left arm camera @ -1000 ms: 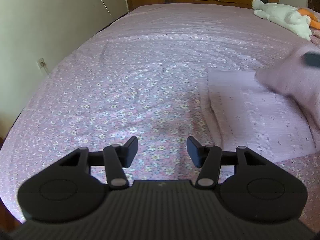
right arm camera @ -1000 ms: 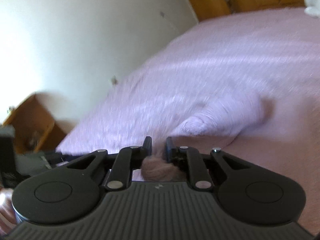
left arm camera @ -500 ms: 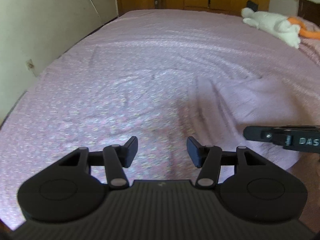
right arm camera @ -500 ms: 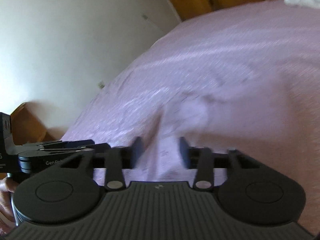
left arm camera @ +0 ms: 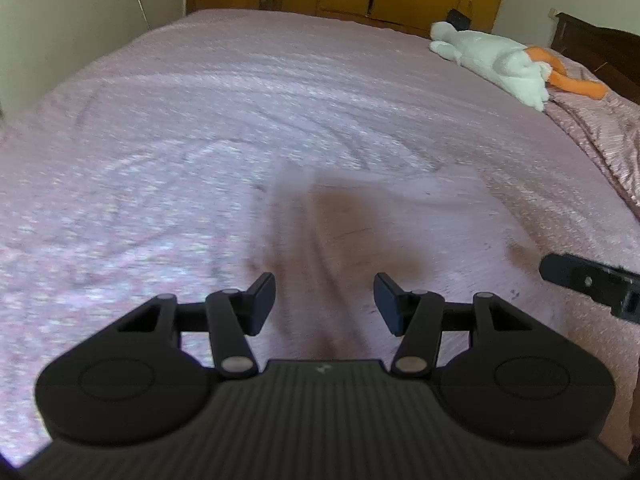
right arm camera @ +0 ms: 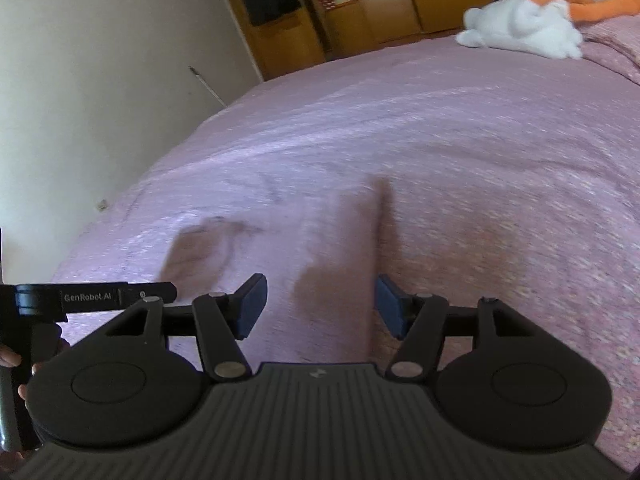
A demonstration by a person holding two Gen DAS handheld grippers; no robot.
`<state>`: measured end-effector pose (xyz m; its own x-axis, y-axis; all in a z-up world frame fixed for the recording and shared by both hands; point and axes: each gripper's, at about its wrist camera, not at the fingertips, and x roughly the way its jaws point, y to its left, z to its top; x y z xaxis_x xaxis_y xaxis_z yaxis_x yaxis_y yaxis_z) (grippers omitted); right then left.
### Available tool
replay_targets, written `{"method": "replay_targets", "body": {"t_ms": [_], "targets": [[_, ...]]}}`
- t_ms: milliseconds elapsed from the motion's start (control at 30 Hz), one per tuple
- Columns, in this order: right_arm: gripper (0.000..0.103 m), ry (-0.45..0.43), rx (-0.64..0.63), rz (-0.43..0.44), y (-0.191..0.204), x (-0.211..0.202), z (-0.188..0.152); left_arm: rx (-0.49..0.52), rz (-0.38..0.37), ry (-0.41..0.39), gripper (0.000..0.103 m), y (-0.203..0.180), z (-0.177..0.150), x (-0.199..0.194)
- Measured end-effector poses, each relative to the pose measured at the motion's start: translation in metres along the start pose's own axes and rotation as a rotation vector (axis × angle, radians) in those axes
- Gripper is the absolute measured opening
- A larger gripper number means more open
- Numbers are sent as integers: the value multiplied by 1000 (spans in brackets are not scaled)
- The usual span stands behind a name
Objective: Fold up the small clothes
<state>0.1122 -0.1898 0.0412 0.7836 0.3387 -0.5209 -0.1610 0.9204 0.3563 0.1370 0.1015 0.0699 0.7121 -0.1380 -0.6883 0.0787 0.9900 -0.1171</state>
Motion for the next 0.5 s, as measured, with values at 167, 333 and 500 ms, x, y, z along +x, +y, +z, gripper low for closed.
{"method": "replay_targets", "body": {"t_ms": [167, 333, 500], "targets": [[67, 12, 11, -24, -11, 9, -12, -4, -2, 23, 61, -12, -1, 23], [67, 49, 66, 48, -12, 22, -18, -81, -54, -4, 45, -7, -7, 34], [67, 48, 16, 106, 17, 23, -14, -120, -120, -21, 15, 3, 4, 33]]}}
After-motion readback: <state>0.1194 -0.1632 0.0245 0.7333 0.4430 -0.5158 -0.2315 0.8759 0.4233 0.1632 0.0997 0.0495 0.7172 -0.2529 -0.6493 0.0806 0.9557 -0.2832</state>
